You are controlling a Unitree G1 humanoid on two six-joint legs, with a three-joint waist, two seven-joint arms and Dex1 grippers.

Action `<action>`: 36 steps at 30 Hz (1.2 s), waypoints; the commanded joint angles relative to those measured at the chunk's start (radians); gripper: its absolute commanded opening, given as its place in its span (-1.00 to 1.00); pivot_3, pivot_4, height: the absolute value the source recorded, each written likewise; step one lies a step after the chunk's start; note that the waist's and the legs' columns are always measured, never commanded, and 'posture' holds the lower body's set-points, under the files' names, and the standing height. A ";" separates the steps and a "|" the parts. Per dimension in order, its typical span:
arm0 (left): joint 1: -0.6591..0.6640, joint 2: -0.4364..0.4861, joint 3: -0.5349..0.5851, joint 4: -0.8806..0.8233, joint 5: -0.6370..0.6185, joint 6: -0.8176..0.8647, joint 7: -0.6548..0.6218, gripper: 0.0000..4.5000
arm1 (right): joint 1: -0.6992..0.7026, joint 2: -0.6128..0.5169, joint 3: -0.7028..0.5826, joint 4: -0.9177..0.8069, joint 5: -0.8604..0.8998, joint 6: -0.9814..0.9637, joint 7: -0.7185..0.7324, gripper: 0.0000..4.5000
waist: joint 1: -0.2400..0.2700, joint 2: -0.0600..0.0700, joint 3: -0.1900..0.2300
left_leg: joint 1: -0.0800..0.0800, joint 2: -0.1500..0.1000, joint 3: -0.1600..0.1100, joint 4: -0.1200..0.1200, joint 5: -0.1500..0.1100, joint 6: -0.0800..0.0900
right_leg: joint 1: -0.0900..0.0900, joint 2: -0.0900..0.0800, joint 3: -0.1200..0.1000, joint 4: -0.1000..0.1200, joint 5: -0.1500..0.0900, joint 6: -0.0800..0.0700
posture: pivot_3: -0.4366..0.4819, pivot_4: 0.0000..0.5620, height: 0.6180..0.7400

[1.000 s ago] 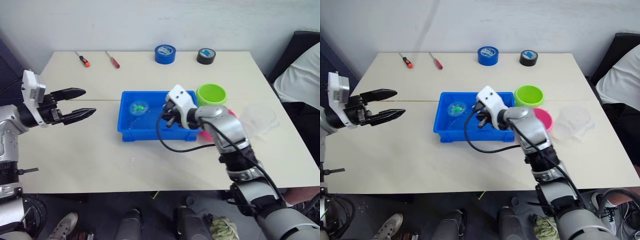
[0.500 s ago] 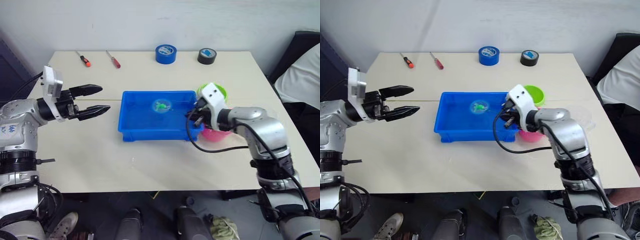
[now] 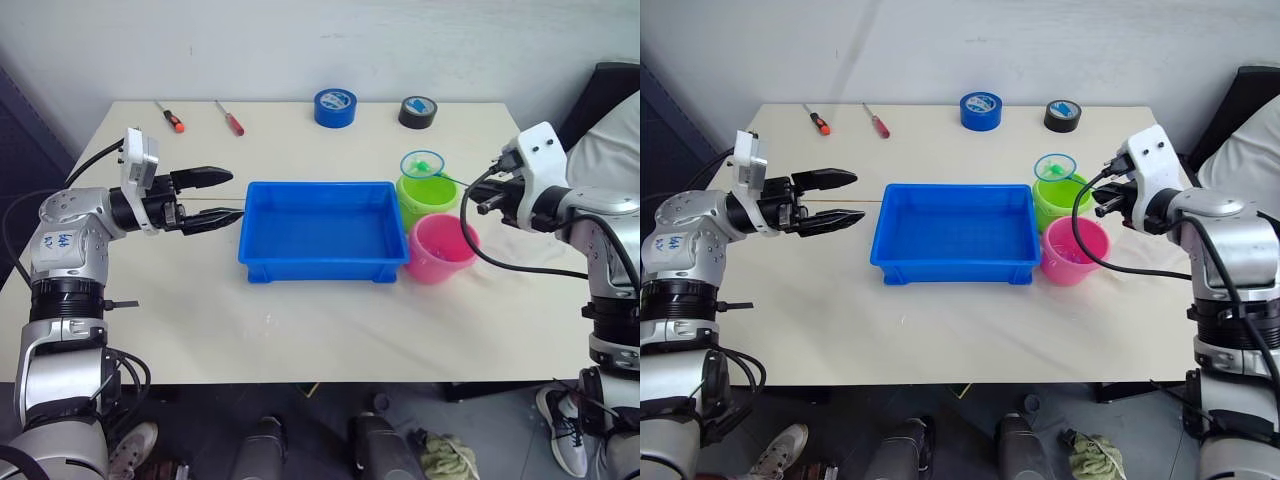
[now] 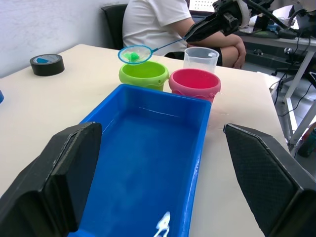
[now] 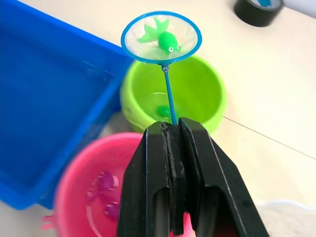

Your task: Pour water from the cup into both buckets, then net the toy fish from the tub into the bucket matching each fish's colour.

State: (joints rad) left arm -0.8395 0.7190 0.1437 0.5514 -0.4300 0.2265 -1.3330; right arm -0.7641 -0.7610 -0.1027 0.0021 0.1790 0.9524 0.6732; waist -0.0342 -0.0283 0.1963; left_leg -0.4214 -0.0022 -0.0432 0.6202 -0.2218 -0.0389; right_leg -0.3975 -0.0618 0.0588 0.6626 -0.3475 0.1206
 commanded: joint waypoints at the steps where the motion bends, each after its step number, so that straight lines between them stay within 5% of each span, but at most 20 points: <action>1: -0.014 0.017 0.012 -0.012 0.003 -0.014 -0.010 0.92 | 0.013 -0.068 0.088 0.004 -0.104 -0.176 -0.012 -1.00 | 0.000 0.000 0.000 | 0.000 0.000 0.000 0.000 0.000 0.000 | 0.000 0.000 0.000 0.000 0.000 0.000 | -0.05 -0.47 0.90; 7: -0.004 0.022 0.014 -0.019 0.003 -0.011 -0.010 0.92 | 0.072 -0.166 0.233 0.007 -0.306 -0.422 -0.053 -1.00 | 0.002 0.000 0.000 | 0.000 -0.001 0.000 0.000 0.000 0.000 | 0.000 0.000 0.000 0.000 0.000 0.000 | -0.05 -0.47 0.90; 19: -0.020 0.019 0.008 0.003 0.013 -0.019 -0.017 0.92 | 0.205 -0.309 0.325 -0.026 -0.681 -0.798 -0.188 -1.00 | 0.000 0.000 0.000 | 0.000 -0.001 0.001 0.000 0.000 0.000 | 0.000 0.001 0.000 0.000 0.000 0.000 | -0.05 -0.47 0.90; 36: -0.031 0.014 0.002 0.021 0.017 -0.032 -0.028 0.92 | 0.311 -0.358 0.342 -0.004 -1.127 -0.995 -0.453 -1.00 | 0.003 0.000 0.000 | 0.000 -0.002 0.002 0.001 0.000 0.000 | 0.000 0.000 0.000 0.000 0.000 0.000 | -0.05 -0.47 0.90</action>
State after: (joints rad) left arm -0.8477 0.7232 0.1383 0.5740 -0.4184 0.2067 -1.3536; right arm -0.4538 -1.0974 0.2689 0.0128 -0.9119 -0.0298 0.2507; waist -0.0307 -0.0281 0.1964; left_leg -0.4213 -0.0036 -0.0414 0.6210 -0.2216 -0.0393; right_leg -0.3973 -0.0613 0.0592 0.6629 -0.3475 0.1206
